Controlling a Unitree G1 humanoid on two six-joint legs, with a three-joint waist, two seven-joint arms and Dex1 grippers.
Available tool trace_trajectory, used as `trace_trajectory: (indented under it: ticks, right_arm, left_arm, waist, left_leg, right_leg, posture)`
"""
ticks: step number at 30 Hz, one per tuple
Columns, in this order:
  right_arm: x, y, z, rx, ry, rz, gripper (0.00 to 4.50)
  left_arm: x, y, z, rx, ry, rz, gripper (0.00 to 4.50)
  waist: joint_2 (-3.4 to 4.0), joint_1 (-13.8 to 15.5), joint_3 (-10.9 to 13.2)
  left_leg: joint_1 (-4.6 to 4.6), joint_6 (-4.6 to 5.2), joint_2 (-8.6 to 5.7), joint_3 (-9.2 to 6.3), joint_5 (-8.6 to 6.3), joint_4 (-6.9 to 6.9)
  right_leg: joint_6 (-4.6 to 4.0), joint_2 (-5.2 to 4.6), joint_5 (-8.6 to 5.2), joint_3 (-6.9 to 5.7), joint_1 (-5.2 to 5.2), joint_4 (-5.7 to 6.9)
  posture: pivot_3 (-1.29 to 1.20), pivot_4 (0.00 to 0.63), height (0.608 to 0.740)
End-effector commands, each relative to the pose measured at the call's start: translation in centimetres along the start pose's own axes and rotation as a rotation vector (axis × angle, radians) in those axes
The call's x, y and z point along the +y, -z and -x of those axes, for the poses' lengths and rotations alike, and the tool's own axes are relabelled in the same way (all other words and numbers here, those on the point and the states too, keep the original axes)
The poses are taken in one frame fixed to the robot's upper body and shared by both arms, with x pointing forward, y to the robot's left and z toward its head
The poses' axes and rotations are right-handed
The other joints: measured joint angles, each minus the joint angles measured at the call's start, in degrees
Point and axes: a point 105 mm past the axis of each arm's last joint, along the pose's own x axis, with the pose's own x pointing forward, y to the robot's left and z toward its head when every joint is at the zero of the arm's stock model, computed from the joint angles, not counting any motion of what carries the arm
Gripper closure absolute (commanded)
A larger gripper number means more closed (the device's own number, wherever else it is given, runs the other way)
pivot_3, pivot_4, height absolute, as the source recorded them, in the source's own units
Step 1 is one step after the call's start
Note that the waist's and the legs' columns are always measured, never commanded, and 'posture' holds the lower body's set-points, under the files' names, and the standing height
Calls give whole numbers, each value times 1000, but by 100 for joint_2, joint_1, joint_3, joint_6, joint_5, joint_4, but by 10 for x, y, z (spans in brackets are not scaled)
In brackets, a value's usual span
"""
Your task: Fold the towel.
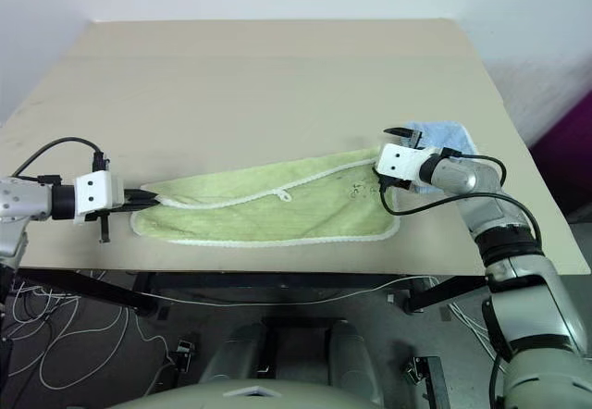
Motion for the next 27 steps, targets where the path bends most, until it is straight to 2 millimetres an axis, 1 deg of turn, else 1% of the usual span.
trace_trajectory:
  ticks: [1,5,8,16,19,21,25,27]
  right_arm:
    - [-7,8,-2,34,20,74,0]
    - [-9,10,-5,42,15,129,0]
    - [-8,9,-6,28,10,130,602]
    - [-2,6,-2,-9,-7,151,3341]
    - [-5,3,1,-27,5,141,4454]
    - [-8,2,2,-26,18,142,4485]
    - [-21,1,5,-16,58,163,4485]
    - [-38,-5,7,-35,102,135,4485]
  left_arm:
    - [5,-5,7,-7,-45,-35,4449]
    - [2,-4,7,-6,-49,-32,4449]
    - [1,-2,8,-2,-54,-31,4500]
    - [-1,2,10,8,-63,-26,4500]
    - [-1,3,10,6,-70,-16,4500]
    - [2,2,9,-14,-90,11,4500]
    - [21,-4,12,-92,-177,138,4500]
    - [41,-9,17,-135,-267,194,4500]
  waist:
    - [0,2,0]
    - [0,7,0]
    - [-1,10,0]
    - [0,-11,0]
    - [1,-22,0]
    - [1,-44,1]
    - [2,-72,1]
    - [2,-85,1]
  left_leg:
    - [0,0,0,0,0,0]
    - [1,0,0,-1,0,0]
    - [1,0,-1,-1,0,1]
    - [0,0,-1,0,0,0]
    - [1,0,-1,0,0,0]
    - [0,0,-1,-1,0,-1]
    - [0,0,0,-3,0,0]
    - [0,0,0,-4,0,0]
  right_leg:
    - [0,0,0,0,0,0]
    - [0,0,0,0,1,0]
    - [0,-1,0,0,2,0]
    - [0,0,0,0,1,1]
    - [0,0,0,0,1,1]
    - [0,0,0,0,1,1]
    - [0,1,0,-1,0,4]
    - [0,2,0,-2,1,4]
  posture:
    - [0,150,740]
    - [0,150,740]
    - [0,150,740]
    - [0,150,740]
    - [0,150,740]
    - [0,150,740]
    - [0,150,740]
    - [0,150,740]
